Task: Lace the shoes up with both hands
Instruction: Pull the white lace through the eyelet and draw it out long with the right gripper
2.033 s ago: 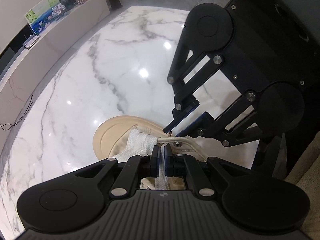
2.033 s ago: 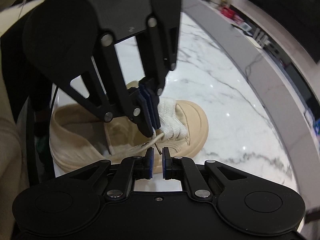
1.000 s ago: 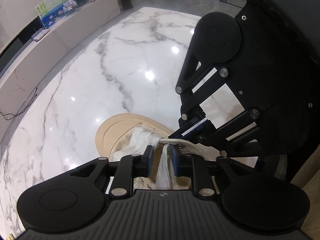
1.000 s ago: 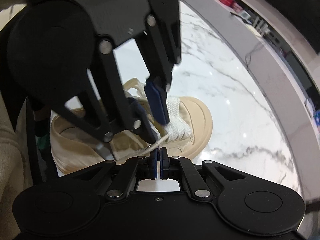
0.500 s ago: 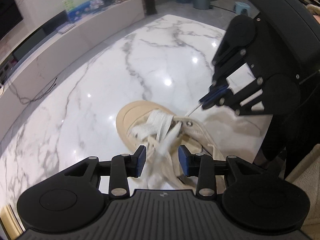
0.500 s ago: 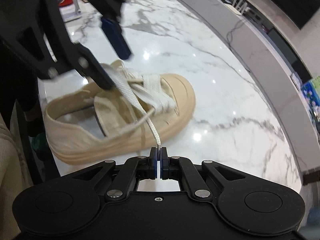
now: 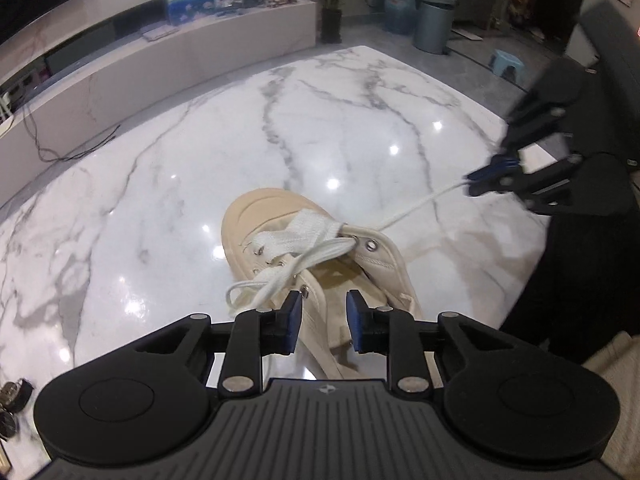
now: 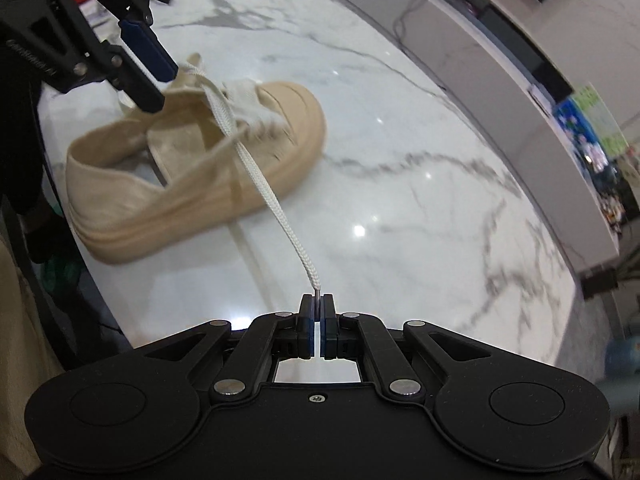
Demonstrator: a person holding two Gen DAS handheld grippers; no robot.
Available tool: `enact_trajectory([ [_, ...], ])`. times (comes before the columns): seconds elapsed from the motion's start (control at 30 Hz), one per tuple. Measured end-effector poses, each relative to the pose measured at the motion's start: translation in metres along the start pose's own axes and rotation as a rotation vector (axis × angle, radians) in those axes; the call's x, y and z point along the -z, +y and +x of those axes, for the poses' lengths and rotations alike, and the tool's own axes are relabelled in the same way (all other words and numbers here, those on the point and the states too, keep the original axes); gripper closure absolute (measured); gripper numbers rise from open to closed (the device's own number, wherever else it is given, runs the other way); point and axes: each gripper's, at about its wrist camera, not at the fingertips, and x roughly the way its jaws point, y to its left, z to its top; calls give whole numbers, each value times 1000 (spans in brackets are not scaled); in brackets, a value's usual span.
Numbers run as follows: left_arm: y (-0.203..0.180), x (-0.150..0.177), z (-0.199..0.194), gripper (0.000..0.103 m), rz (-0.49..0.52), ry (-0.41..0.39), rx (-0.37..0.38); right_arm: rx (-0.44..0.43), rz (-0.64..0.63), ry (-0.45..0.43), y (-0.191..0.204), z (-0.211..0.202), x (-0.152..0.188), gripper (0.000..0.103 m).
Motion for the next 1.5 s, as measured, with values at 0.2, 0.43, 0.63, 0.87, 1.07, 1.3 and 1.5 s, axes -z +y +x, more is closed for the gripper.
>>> enact_trajectory([
  [0.2,8,6,1,84,-30,17,-33,57,54,41,-11,-16,27,102],
  [0.43,15,13,-7,84,-57,2,-8,95,94,68,-21,-22,41,102],
  [0.63,27,16,-14,77,-74,-2,22,98,91,59,-19,-26,40,102],
  [0.87,31,13,-20,73,-38,10,41,97,75,59,-15,-26,35,102],
  [1.07,36,17,-20,73,-17,43,19,93,66,56,-12,-24,29,102],
  [1.3,32,8,-5,73,29,74,27,73,19,37,-4,-21,11,102],
  [1.5,35,0,5,73,66,94,40,48,-14,15,1,-18,-5,102],
])
